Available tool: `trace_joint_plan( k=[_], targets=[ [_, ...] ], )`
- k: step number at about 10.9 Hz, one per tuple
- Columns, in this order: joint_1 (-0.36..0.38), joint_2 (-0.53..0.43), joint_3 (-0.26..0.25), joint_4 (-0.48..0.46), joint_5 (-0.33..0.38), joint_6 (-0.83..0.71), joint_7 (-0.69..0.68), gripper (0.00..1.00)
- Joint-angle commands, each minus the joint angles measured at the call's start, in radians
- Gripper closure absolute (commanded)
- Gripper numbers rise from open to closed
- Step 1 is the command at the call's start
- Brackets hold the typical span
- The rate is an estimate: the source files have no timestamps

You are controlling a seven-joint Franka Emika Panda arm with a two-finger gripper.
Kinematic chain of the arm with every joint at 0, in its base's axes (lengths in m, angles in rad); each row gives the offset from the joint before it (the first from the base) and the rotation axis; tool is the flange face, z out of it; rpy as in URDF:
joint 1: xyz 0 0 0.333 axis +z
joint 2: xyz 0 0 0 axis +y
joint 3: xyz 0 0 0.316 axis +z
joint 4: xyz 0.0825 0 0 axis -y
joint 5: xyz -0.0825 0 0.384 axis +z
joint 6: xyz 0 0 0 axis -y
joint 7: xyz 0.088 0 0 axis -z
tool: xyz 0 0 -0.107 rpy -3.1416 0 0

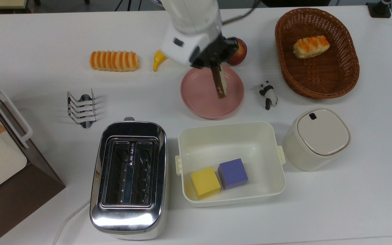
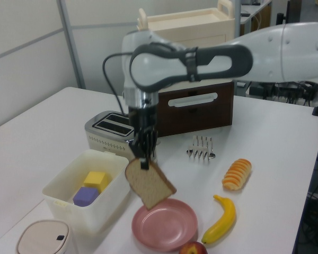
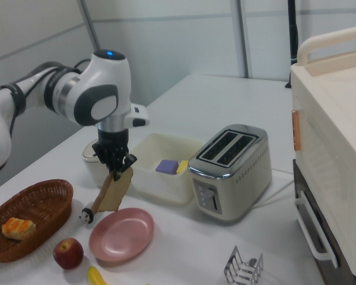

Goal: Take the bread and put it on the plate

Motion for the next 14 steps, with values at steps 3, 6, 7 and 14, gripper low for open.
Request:
trace_joint_plan(
  k=[3, 6, 7, 14],
  targets=[
    [0.074, 0.069, -0.018, -0.030, 0.027, -0.002, 0.048, 0.97],
    [0.080, 0.073, -0.020, -0.055, -0.041, 0.012, 0.050, 0.00],
    [0.081, 0.067, -0.021, -0.051, -0.100, 0.003, 0.050, 0.00],
    [0.057, -0.042, -0.086, -0.032, -0.306, 0.000, 0.042, 0.00]
  ],
)
